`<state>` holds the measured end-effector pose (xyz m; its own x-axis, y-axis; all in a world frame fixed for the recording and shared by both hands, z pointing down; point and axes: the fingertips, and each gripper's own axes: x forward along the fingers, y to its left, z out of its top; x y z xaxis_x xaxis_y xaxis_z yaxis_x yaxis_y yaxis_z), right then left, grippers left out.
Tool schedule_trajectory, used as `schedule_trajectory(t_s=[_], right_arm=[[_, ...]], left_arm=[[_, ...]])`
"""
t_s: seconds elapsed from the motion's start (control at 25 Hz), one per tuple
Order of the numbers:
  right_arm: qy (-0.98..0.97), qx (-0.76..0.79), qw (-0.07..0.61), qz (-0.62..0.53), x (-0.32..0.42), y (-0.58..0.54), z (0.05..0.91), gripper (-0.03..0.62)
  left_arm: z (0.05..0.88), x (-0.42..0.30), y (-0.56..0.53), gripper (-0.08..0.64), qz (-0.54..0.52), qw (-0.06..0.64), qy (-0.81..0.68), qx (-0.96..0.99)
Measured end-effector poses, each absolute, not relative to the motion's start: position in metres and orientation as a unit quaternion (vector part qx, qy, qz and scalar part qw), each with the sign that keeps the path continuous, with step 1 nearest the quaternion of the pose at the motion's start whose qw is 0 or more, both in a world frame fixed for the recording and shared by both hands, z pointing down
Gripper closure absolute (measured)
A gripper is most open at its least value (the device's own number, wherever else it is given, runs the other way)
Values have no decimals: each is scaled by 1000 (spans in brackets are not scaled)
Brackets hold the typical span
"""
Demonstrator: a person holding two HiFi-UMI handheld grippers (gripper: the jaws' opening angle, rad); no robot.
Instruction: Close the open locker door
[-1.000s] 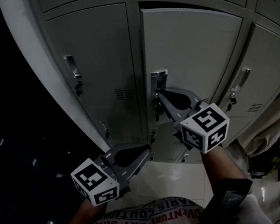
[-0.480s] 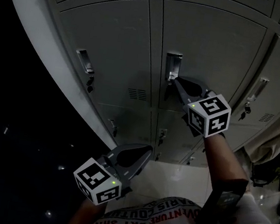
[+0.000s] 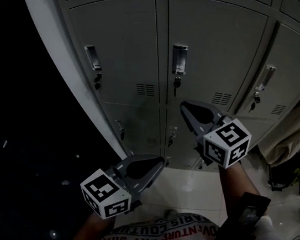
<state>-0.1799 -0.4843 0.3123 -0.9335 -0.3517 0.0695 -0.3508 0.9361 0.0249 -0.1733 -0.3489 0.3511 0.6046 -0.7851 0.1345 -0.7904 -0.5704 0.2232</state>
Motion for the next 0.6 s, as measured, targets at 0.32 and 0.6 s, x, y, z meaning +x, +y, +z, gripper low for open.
schedule_trajectory(t_s=[0.32,0.6], right_arm=[[-991,118,57,-4,-114,-249,323,592],[-989,138,59,10,-46,-68,326,592]], left_arm=[[338,-124,-195,555,21,115,-413,903],[334,-64,-53,555,22,112,-361,925]])
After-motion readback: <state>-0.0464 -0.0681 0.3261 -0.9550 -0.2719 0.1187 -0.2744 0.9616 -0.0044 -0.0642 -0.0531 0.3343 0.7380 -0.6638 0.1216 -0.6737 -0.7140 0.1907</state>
